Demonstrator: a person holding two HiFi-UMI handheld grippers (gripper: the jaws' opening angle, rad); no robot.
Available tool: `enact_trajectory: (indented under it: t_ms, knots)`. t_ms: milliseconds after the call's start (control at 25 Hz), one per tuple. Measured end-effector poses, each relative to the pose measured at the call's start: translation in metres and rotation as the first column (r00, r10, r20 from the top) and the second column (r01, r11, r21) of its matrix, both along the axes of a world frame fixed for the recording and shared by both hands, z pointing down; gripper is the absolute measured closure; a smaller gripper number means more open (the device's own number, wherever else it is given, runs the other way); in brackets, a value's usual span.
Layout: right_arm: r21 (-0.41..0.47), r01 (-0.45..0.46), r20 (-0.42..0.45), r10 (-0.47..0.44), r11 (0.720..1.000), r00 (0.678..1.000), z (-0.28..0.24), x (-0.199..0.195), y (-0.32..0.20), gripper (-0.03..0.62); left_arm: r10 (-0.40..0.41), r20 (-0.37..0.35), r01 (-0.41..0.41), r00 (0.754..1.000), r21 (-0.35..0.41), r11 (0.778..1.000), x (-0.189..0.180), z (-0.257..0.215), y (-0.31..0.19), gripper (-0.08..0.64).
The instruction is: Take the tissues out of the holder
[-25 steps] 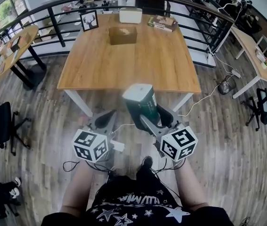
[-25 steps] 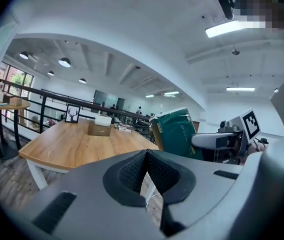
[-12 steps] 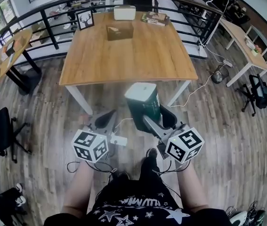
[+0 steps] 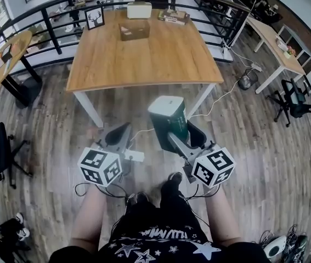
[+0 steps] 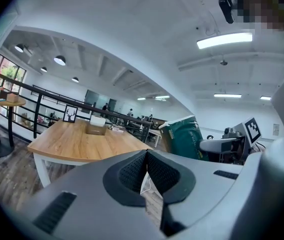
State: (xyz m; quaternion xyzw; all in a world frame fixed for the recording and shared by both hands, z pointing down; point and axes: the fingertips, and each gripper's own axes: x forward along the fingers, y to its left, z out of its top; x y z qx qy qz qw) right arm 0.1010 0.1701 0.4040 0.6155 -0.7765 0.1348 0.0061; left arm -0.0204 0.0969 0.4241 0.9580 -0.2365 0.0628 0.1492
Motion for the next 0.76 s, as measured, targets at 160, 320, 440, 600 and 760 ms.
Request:
enact_trajectory:
  t_ms: [160, 320, 440, 600, 760]
  knots:
    - [0.020, 0.033, -0.017, -0.033, 0.999, 0.999, 0.002, 0.001, 0.032, 0.318, -0.025, 0.001, 0.025, 1.000, 0.022, 0.999, 0.000, 0.001, 0.035, 0.546]
    - [0.024, 0.075, -0.016, -0.075, 0.997, 0.997, -0.001, -0.005, 0.036, 0.318, -0.067, 0.006, 0.066, 0.998, 0.026, 0.997, -0.012, -0.005, 0.049, 0.546]
    - [0.043, 0.086, -0.018, -0.085, 0.995, 0.996, -0.010, -0.010, 0.038, 0.318, -0.115, 0.006, 0.114, 0.993, 0.029, 0.993, -0.026, -0.013, 0.053, 0.546]
    - [0.030, 0.101, -0.026, -0.100, 0.994, 0.995, -0.019, -0.012, 0.050, 0.318, -0.133, 0.008, 0.133, 0.991, 0.009, 0.991, -0.032, -0.021, 0.074, 0.546]
    - [0.030, 0.095, -0.014, -0.095, 0.995, 0.995, -0.026, -0.005, 0.065, 0.318, -0.111, 0.028, 0.110, 0.993, 0.026, 0.994, -0.023, -0.029, 0.098, 0.546]
